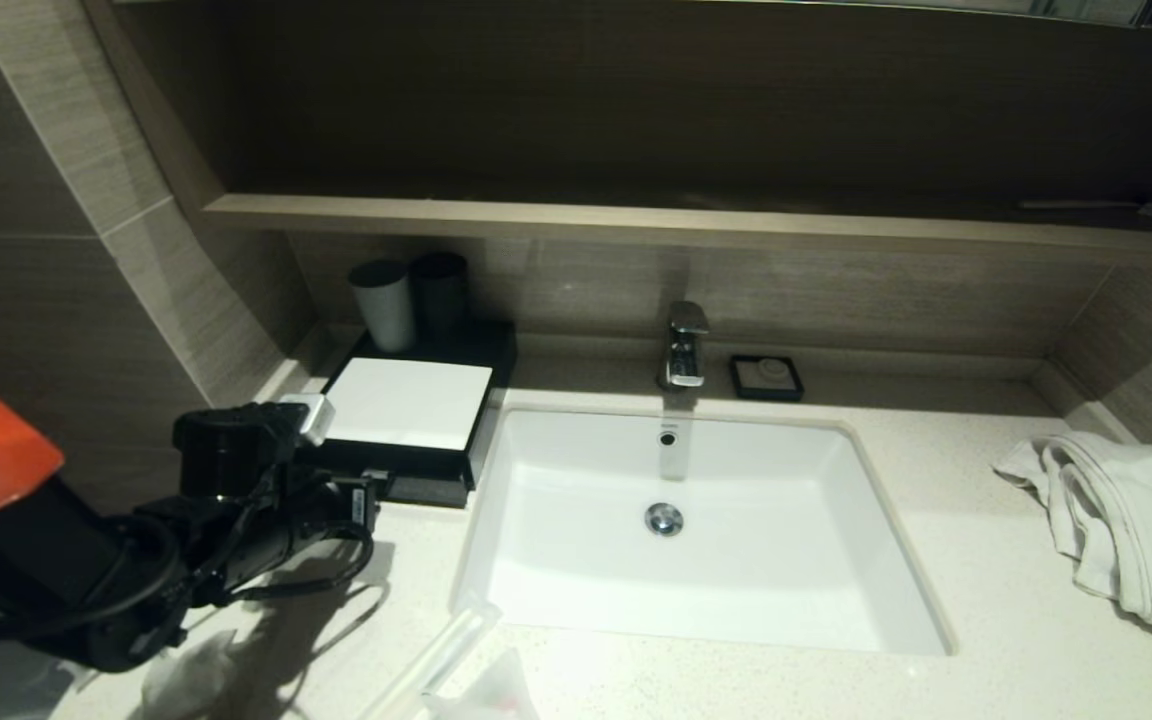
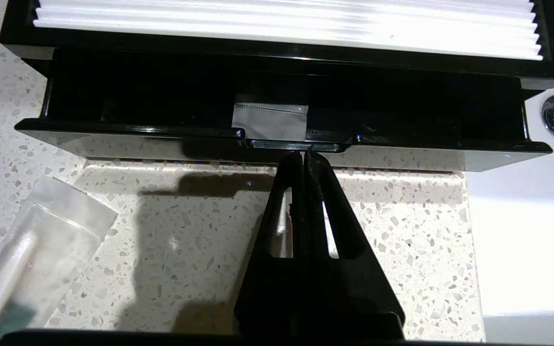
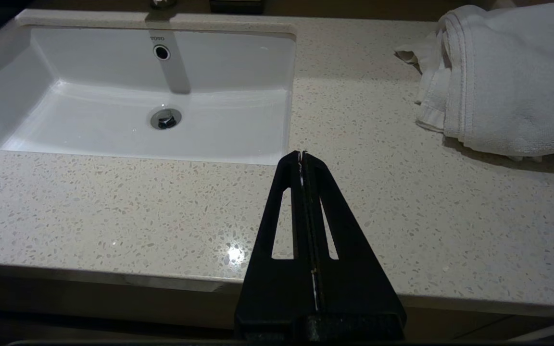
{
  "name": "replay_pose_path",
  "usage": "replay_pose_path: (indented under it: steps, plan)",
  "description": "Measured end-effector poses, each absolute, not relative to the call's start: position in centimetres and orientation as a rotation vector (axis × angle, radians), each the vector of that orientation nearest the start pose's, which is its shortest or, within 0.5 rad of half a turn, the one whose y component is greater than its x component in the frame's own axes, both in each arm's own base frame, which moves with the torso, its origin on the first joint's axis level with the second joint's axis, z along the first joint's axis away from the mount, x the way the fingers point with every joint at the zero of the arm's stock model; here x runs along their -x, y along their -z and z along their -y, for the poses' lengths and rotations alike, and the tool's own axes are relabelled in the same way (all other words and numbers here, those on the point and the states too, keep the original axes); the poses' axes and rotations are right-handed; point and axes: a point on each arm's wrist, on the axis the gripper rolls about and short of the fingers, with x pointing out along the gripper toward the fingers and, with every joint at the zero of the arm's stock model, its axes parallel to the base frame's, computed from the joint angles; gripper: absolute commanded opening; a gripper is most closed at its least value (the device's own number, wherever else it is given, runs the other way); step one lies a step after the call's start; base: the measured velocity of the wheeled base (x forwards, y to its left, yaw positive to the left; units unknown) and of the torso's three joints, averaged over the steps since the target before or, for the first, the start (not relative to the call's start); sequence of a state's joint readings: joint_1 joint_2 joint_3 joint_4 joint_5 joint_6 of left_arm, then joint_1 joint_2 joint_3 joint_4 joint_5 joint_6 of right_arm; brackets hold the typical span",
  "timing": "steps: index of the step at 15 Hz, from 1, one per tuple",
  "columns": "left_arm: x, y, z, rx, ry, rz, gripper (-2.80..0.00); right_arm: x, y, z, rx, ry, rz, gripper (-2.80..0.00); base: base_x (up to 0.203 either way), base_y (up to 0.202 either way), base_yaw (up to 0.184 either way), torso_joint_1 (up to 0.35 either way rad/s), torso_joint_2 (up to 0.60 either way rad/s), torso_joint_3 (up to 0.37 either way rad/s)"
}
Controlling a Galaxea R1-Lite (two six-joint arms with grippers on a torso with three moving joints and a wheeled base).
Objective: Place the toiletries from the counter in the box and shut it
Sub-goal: Open the drawer
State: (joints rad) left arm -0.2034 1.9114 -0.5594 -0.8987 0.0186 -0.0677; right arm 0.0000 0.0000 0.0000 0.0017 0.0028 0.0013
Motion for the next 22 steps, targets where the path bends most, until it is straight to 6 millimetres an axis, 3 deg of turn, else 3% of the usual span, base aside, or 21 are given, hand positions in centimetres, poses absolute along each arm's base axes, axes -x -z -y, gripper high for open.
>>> replay_pose_path:
  steps: [22]
  plan:
    - [-30.59,-7.79,6.22,0.021,0.159,-0.422,-2.8,2.28,-7.53,-0.01,-0.002,-0.003,-0.002,-2.8,0.0,0.0,0.0,0.0,0.0,0.0]
